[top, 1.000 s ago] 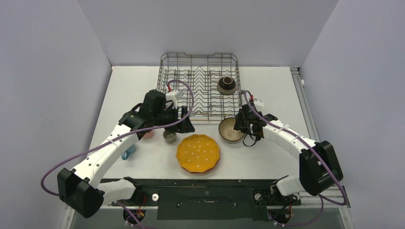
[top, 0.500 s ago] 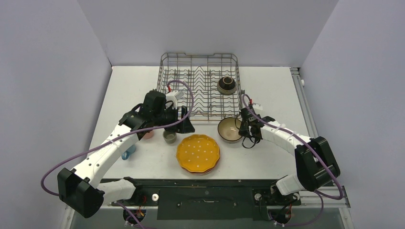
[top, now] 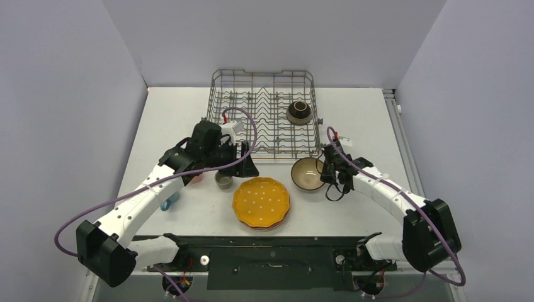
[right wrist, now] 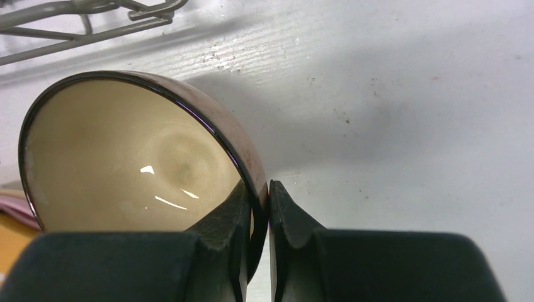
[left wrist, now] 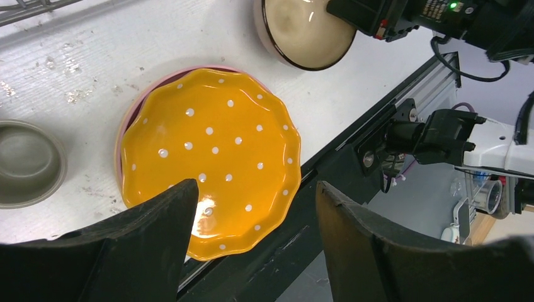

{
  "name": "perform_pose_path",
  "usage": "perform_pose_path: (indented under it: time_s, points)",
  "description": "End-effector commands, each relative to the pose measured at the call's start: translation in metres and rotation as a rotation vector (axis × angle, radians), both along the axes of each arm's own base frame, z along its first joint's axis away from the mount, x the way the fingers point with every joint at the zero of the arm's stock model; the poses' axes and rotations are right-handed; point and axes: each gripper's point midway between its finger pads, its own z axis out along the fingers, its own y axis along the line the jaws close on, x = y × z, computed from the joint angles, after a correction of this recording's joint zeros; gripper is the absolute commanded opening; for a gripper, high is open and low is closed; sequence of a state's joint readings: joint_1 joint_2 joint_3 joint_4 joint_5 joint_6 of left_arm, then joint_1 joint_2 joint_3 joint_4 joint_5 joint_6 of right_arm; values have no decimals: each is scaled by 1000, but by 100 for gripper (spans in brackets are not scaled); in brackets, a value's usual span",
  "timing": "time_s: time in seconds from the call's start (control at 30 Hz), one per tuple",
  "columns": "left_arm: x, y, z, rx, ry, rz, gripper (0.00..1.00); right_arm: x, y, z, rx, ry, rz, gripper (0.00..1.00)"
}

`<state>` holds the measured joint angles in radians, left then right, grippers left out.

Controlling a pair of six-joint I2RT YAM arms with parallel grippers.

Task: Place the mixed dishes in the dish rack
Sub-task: Pick up the bowl from the center of the board.

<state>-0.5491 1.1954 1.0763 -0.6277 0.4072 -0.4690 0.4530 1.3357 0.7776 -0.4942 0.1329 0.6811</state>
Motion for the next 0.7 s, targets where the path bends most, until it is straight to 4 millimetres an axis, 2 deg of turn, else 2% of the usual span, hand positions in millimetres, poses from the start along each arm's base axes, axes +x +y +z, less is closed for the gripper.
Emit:
perform_pose_path:
  time_s: [0.0, 0.23, 0.4, 0.67]
  points:
    - [6, -14, 20, -32, -48, -3, 65, 14, 7, 51, 58, -172, 4, 0]
    - [5, -36, 21, -5, -50, -20, 68, 0, 15, 85, 57, -231, 49, 0]
    - [10, -51, 29, 2, -69, -13, 70, -11, 32, 107, 72, -276, 96, 0]
    - [10, -65, 16, 67, -49, 13, 74, -24, 59, 132, 115, -311, 161, 0]
